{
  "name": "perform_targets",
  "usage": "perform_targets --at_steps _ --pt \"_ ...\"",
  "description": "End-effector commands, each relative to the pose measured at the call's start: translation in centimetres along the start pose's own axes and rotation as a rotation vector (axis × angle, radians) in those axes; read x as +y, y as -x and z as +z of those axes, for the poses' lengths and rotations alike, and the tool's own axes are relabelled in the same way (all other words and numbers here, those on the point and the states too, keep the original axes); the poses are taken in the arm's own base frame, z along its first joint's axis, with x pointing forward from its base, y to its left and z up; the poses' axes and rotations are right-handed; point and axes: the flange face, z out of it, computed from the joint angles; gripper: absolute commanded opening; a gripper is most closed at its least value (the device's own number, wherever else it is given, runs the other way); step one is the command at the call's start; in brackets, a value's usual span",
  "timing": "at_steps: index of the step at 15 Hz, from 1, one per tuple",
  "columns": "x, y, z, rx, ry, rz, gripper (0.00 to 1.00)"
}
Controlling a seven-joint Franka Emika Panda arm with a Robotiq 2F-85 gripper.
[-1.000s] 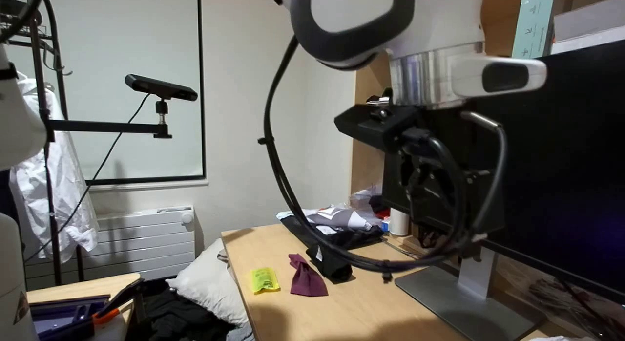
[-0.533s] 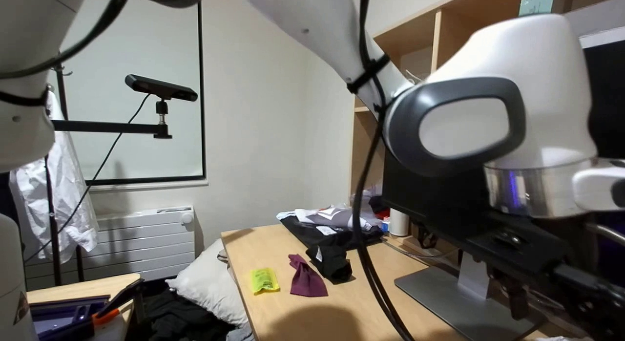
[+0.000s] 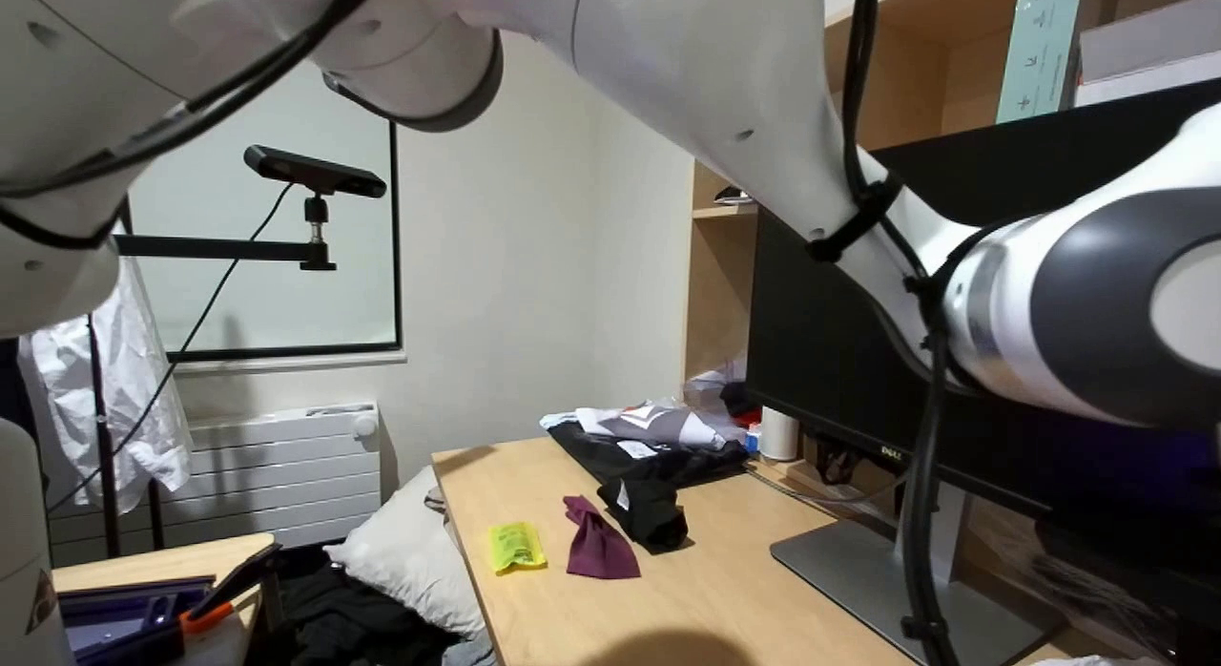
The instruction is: Move the stuffed toy away from the computer
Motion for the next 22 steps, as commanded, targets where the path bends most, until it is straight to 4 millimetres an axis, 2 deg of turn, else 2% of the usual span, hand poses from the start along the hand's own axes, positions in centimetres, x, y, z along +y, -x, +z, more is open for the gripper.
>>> perform_targets --at_steps 1,6,9,10,13,15,18,22 --pt "1.4 -1.7 0.8 -0.145 0.042 0.047 1.00" --pt "2.4 -1.5 2.2 -0.364 0.060 0.073 1.00" --pt "3.4 -1.9 2.3 -0.349 0.093 0.058 1.00" --pt "2.5 -1.1 2.3 -0.362 0.060 0.051 1.00" --pt "3.1 -1.4 2.5 -0.354 0.078 0.047 1.00" --pt "2.2 -1.3 2.7 -0.373 0.069 -0.113 1.00" --pt "1.1 -1.1 3.4 -0.405 0.051 -0.255 1.00" --pt "0.5 -1.0 4.3 -0.436 0.063 -0.452 1.00"
